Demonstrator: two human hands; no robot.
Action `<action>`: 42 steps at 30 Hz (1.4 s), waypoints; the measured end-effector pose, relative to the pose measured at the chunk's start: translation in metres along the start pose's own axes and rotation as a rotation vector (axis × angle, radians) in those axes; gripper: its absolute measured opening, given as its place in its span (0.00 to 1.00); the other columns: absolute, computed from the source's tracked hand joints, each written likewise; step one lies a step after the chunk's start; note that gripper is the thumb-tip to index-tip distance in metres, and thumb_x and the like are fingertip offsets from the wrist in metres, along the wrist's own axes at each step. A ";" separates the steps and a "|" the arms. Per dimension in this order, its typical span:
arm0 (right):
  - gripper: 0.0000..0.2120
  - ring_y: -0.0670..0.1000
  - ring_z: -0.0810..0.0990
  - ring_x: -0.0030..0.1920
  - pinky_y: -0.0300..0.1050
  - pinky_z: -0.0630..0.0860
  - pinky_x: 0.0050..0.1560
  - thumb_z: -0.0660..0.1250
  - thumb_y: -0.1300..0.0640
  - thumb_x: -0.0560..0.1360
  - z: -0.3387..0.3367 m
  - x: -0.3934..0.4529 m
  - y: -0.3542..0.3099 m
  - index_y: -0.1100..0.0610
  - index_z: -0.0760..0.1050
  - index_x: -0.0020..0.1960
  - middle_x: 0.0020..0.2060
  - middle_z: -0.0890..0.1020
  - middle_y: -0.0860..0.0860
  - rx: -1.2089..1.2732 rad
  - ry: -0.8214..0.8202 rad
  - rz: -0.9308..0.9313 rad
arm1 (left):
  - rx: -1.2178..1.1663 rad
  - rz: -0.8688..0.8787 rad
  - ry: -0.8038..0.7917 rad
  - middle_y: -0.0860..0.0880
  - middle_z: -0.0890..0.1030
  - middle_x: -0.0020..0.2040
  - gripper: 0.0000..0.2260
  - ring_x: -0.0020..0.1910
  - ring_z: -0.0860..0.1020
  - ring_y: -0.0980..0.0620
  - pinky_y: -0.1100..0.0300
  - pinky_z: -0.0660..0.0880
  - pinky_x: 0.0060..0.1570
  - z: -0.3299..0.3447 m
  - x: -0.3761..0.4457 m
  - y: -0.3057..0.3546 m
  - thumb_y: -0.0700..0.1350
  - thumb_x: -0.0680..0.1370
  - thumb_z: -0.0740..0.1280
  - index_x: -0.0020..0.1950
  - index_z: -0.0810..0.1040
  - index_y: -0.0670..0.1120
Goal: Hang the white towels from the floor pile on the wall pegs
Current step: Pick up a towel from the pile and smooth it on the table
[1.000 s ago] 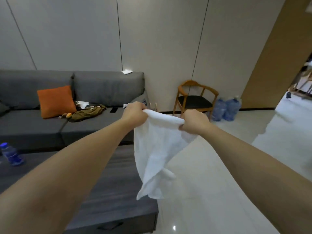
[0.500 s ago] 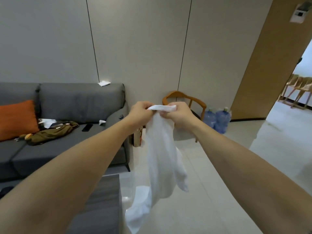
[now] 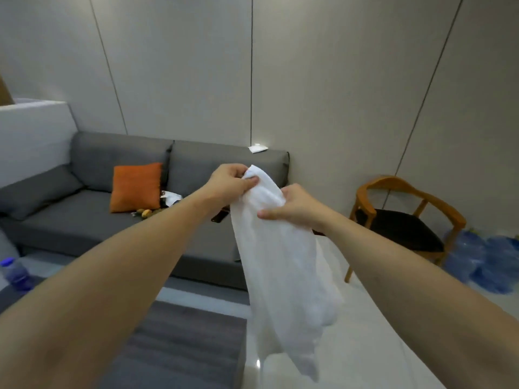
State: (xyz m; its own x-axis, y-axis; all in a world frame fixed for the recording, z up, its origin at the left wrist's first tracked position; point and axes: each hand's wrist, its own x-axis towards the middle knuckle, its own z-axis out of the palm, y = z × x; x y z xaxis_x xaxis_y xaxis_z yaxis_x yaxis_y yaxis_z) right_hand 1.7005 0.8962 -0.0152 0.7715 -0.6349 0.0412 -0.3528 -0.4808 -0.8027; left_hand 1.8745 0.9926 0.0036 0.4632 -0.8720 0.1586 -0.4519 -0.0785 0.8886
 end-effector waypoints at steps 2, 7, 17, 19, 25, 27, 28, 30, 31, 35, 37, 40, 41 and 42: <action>0.16 0.56 0.86 0.43 0.51 0.81 0.44 0.80 0.48 0.64 0.015 0.037 -0.007 0.58 0.83 0.43 0.41 0.86 0.57 -0.074 -0.050 -0.034 | -0.021 -0.008 0.121 0.40 0.83 0.48 0.10 0.42 0.80 0.48 0.53 0.77 0.45 -0.037 0.015 -0.017 0.50 0.77 0.68 0.48 0.81 0.45; 0.12 0.51 0.79 0.35 0.44 0.73 0.36 0.76 0.54 0.70 0.063 0.137 -0.042 0.60 0.79 0.35 0.33 0.80 0.52 -0.238 -0.220 -0.128 | -0.073 -0.080 0.500 0.53 0.80 0.37 0.09 0.39 0.77 0.51 0.57 0.75 0.39 -0.159 0.033 -0.062 0.51 0.75 0.66 0.43 0.81 0.47; 0.14 0.54 0.76 0.39 0.47 0.70 0.37 0.63 0.47 0.79 0.202 0.288 -0.216 0.54 0.78 0.40 0.34 0.78 0.50 -0.191 0.022 -0.567 | 0.021 -0.134 1.175 0.52 0.83 0.45 0.07 0.46 0.80 0.51 0.59 0.77 0.46 -0.393 -0.041 -0.098 0.52 0.75 0.68 0.47 0.83 0.51; 0.17 0.55 0.76 0.37 0.48 0.67 0.37 0.64 0.43 0.78 0.219 0.295 -0.252 0.53 0.76 0.38 0.31 0.76 0.48 -0.150 0.085 -0.707 | 0.081 -0.120 1.284 0.51 0.81 0.43 0.06 0.43 0.77 0.52 0.58 0.74 0.44 -0.419 -0.065 -0.088 0.50 0.76 0.68 0.45 0.81 0.50; 0.27 0.54 0.80 0.39 0.53 0.76 0.41 0.69 0.34 0.71 0.254 0.293 -0.286 0.60 0.82 0.42 0.36 0.83 0.54 -0.114 -0.039 -0.912 | 0.200 -0.164 1.456 0.49 0.80 0.43 0.02 0.40 0.75 0.52 0.58 0.74 0.44 -0.429 -0.134 -0.075 0.43 0.77 0.69 0.47 0.81 0.49; 0.23 0.54 0.79 0.37 0.51 0.76 0.40 0.72 0.37 0.70 0.267 0.288 -0.274 0.58 0.82 0.39 0.34 0.82 0.52 -0.154 -0.148 -0.951 | 0.245 -0.225 1.486 0.51 0.78 0.38 0.02 0.37 0.74 0.55 0.63 0.72 0.39 -0.411 -0.154 -0.083 0.42 0.77 0.69 0.45 0.80 0.48; 0.20 0.54 0.79 0.38 0.51 0.76 0.40 0.72 0.40 0.71 0.274 0.285 -0.266 0.57 0.82 0.39 0.34 0.82 0.52 -0.192 -0.200 -0.960 | 0.273 -0.267 1.501 0.52 0.78 0.37 0.02 0.36 0.73 0.55 0.65 0.72 0.37 -0.400 -0.164 -0.089 0.41 0.77 0.69 0.46 0.81 0.47; 0.14 0.55 0.79 0.40 0.49 0.74 0.40 0.73 0.45 0.72 0.288 0.280 -0.244 0.56 0.81 0.40 0.35 0.82 0.51 -0.277 -0.283 -0.963 | 0.312 -0.377 1.526 0.50 0.79 0.40 0.03 0.39 0.75 0.54 0.63 0.73 0.41 -0.373 -0.183 -0.104 0.42 0.77 0.69 0.49 0.81 0.47; 0.12 0.55 0.79 0.41 0.48 0.74 0.40 0.72 0.47 0.73 0.295 0.277 -0.231 0.55 0.81 0.39 0.35 0.82 0.52 -0.310 -0.321 -0.961 | 0.321 -0.440 1.538 0.49 0.80 0.42 0.03 0.42 0.76 0.52 0.60 0.73 0.44 -0.358 -0.193 -0.112 0.42 0.77 0.70 0.49 0.81 0.48; 0.12 0.56 0.77 0.41 0.47 0.69 0.37 0.69 0.48 0.76 0.321 0.262 -0.164 0.55 0.80 0.39 0.35 0.78 0.52 -0.402 -0.483 -0.944 | 0.325 -0.651 1.583 0.49 0.79 0.41 0.03 0.41 0.76 0.50 0.59 0.72 0.41 -0.276 -0.226 -0.152 0.42 0.76 0.70 0.45 0.80 0.50; 0.11 0.55 0.76 0.39 0.45 0.65 0.34 0.69 0.48 0.76 0.331 0.251 -0.123 0.52 0.77 0.38 0.33 0.75 0.49 -0.414 -0.541 -0.932 | 0.333 -0.768 1.596 0.51 0.79 0.39 0.05 0.38 0.75 0.51 0.61 0.71 0.36 -0.224 -0.239 -0.173 0.42 0.76 0.70 0.42 0.80 0.52; 0.12 0.55 0.77 0.40 0.46 0.71 0.36 0.66 0.45 0.78 0.345 0.233 -0.055 0.51 0.79 0.42 0.37 0.78 0.51 -0.477 -0.634 -0.908 | 0.329 -0.949 1.567 0.53 0.80 0.38 0.05 0.36 0.76 0.54 0.62 0.70 0.31 -0.146 -0.257 -0.204 0.42 0.75 0.69 0.43 0.82 0.53; 0.12 0.55 0.78 0.40 0.47 0.73 0.37 0.65 0.44 0.78 0.348 0.226 -0.031 0.51 0.79 0.43 0.38 0.79 0.51 -0.508 -0.670 -0.895 | 0.320 -1.004 1.546 0.53 0.80 0.38 0.05 0.37 0.77 0.54 0.62 0.70 0.31 -0.121 -0.262 -0.215 0.42 0.75 0.70 0.44 0.82 0.53; 0.12 0.53 0.78 0.38 0.46 0.73 0.35 0.64 0.43 0.79 0.351 0.220 -0.006 0.50 0.78 0.43 0.37 0.79 0.51 -0.538 -0.709 -0.878 | 0.307 -1.062 1.522 0.52 0.80 0.38 0.04 0.37 0.77 0.54 0.63 0.70 0.31 -0.096 -0.267 -0.227 0.43 0.75 0.70 0.45 0.82 0.52</action>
State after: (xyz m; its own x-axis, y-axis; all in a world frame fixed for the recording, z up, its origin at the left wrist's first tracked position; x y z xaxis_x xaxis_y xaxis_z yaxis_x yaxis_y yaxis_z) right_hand 2.0582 0.9716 -0.2101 0.9118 0.4100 -0.0245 0.3822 -0.8688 -0.3149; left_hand 1.9269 1.2893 -0.1990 0.7186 0.6952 0.0163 0.4165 -0.4491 0.7905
